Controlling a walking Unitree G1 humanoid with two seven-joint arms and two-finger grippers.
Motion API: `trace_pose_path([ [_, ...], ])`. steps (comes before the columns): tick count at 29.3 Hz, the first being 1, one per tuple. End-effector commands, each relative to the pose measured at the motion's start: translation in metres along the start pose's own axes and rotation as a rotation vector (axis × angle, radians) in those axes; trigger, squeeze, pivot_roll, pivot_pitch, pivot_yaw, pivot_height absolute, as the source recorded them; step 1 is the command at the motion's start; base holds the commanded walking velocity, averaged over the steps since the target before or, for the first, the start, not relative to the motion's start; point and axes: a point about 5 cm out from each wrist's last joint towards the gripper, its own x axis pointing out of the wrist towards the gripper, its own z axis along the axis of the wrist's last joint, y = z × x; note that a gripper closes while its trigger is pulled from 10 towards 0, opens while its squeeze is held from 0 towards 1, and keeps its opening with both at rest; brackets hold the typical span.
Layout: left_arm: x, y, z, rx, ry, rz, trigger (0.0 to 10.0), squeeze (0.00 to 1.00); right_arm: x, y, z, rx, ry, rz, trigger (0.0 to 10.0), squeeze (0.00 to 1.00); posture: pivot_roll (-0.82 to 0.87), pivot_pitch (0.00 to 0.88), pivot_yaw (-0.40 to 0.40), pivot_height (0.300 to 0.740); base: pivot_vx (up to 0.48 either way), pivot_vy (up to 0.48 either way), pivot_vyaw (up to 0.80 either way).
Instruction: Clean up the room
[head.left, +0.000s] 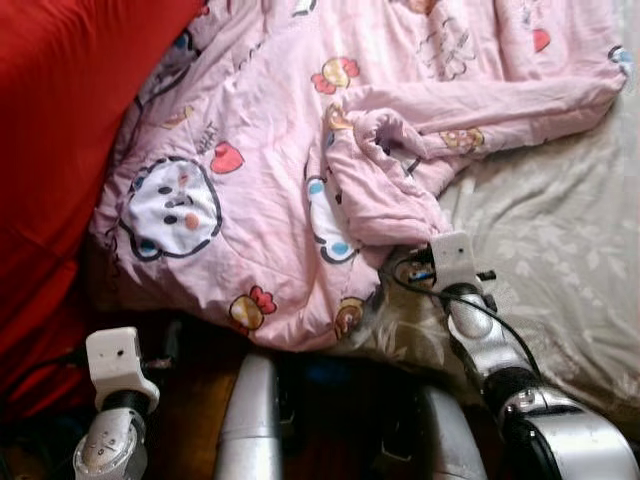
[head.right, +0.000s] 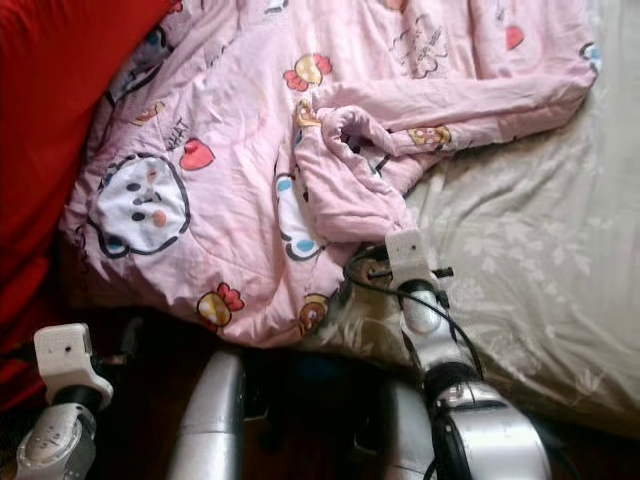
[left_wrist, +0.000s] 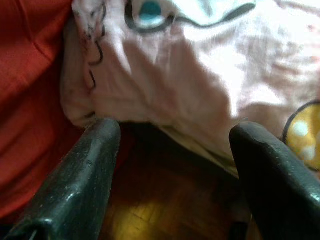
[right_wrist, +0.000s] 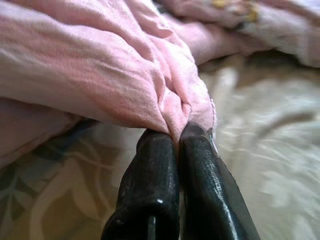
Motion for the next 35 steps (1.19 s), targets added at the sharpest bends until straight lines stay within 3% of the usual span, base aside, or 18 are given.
trace_pose_path([
  [1, -0.006, 0.01, -0.023, -0.01, 0.079, 0.055, 10.0, 0.0, -0.015, -0.008, -0.024, 0.08, 0.048, -0.025, 0.0, 0.0, 0.23, 0.19, -0.047, 0.626, 0.0, 0.0, 0.0],
  [4, -0.001, 0.012, -0.028, -0.054, 0.09, 0.084, 10.0, 0.0, -0.02, -0.012, -0.033, 0.146, 0.074, -0.041, 0.0, 0.0, 0.21, 0.16, -0.056, 0.626, 0.0, 0.0, 0.0],
  [5, 0.001, 0.013, -0.031, -0.06, 0.097, 0.092, 10.0, 0.0, -0.024, -0.013, -0.037, 0.191, 0.081, -0.045, 4.9, 0.0, 0.19, 0.133, -0.061, 0.626, 0.0, 0.0, 0.0],
  [6, 0.003, 0.014, -0.033, -0.062, 0.102, 0.096, 10.0, 0.0, -0.026, -0.014, -0.041, 0.221, 0.086, -0.048, 4.9, 0.0, 0.18, 0.125, -0.062, 0.626, 0.0, 0.0, 0.0],
  [7, 0.006, 0.014, -0.037, -0.062, 0.114, 0.099, 10.0, 0.0, -0.033, -0.015, -0.049, 0.265, 0.107, -0.048, 10.0, 0.0, 0.17, 0.104, -0.062, 0.626, 0.0, 0.0, 0.0],
  [17, 0.014, 0.008, -0.064, -0.077, 0.221, 0.102, 10.0, 0.0, -0.035, -0.024, -0.05, 0.322, 0.085, -0.085, 10.0, 0.0, 0.13, 0.038, -0.05, 0.649, 0.0, 0.0, 0.0],
  [29, -0.004, 0.016, -0.098, -0.066, 0.382, 0.146, 10.0, 0.0, -0.037, 0.0, -0.051, 0.328, 0.098, -0.016, 10.0, 0.0, 0.15, 0.006, -0.049, 0.739, 0.0, 0.0, 0.0],
  [35, -0.01, 0.014, -0.106, -0.062, 0.43, 0.137, 10.0, 0.0, -0.04, -0.001, -0.056, 0.328, 0.122, -0.027, 10.0, 0.0, 0.15, 0.015, -0.047, 0.74, 0.0, 0.0, 0.0],
])
